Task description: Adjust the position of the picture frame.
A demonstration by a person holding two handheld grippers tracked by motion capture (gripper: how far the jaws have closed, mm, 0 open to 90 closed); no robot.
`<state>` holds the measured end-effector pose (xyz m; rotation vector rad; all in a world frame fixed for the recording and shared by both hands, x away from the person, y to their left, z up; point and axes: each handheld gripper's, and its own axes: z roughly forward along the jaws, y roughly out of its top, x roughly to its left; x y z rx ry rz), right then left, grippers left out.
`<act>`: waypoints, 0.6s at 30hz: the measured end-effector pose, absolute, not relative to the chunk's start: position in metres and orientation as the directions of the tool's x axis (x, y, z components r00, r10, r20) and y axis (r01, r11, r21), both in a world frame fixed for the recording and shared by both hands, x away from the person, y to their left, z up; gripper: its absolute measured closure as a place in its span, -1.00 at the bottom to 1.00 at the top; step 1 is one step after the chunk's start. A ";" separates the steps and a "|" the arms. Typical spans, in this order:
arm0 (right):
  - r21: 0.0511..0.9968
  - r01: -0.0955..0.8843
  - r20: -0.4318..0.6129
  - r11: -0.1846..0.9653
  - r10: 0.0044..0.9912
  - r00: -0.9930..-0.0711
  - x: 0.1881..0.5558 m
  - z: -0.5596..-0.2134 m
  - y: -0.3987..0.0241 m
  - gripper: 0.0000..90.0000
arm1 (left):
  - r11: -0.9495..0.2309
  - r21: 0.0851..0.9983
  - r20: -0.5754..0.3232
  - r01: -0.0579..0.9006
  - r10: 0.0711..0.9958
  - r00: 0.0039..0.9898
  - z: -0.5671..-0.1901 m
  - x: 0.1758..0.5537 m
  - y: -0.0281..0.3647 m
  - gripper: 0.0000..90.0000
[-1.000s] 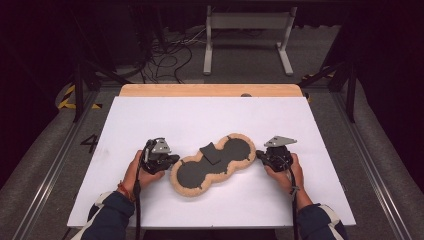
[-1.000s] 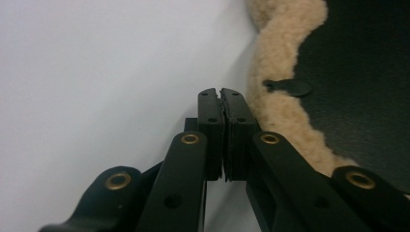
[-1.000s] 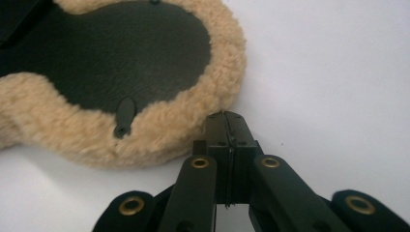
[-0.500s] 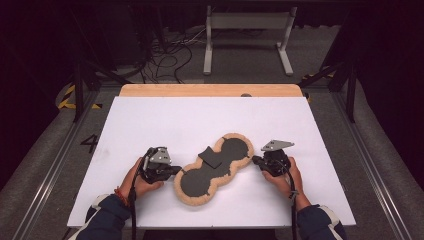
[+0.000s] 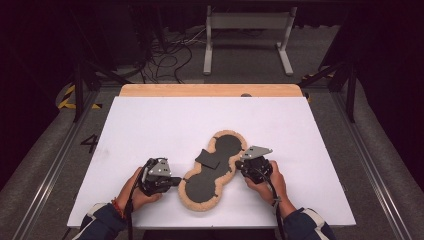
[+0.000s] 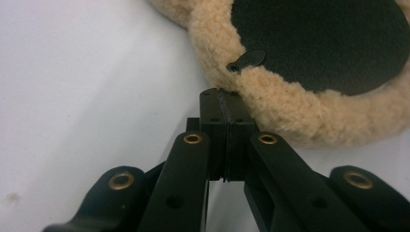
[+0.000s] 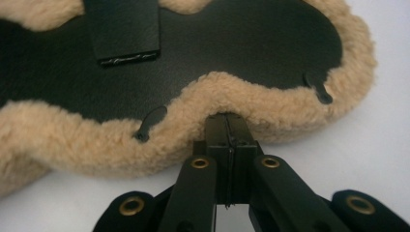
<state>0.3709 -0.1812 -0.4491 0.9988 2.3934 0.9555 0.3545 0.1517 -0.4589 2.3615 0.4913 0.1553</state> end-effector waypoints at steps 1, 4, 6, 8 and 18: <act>0.715 0.480 -0.069 0.508 0.735 -0.675 0.372 -0.450 -0.182 1.00 | -0.678 0.675 -0.024 0.290 0.373 0.928 -0.459 0.353 0.151 0.98; 0.731 0.487 -0.022 0.477 0.730 -0.683 0.377 -0.452 -0.186 1.00 | -0.672 0.680 -0.040 0.293 0.365 0.930 -0.460 0.350 0.150 0.97; 0.732 0.481 -0.025 0.483 0.725 -0.689 0.379 -0.453 -0.186 1.00 | -0.667 0.685 -0.043 0.294 0.366 0.930 -0.461 0.347 0.150 0.97; 0.728 0.470 -0.036 0.499 0.712 -0.701 0.383 -0.452 -0.184 1.00 | -0.670 0.683 -0.044 0.290 0.358 0.933 -0.461 0.344 0.148 0.97; 0.735 0.477 -0.022 0.481 0.721 -0.693 0.402 -0.453 -0.173 1.00 | -0.709 0.670 -0.007 0.221 0.292 0.957 -0.459 0.327 0.130 0.94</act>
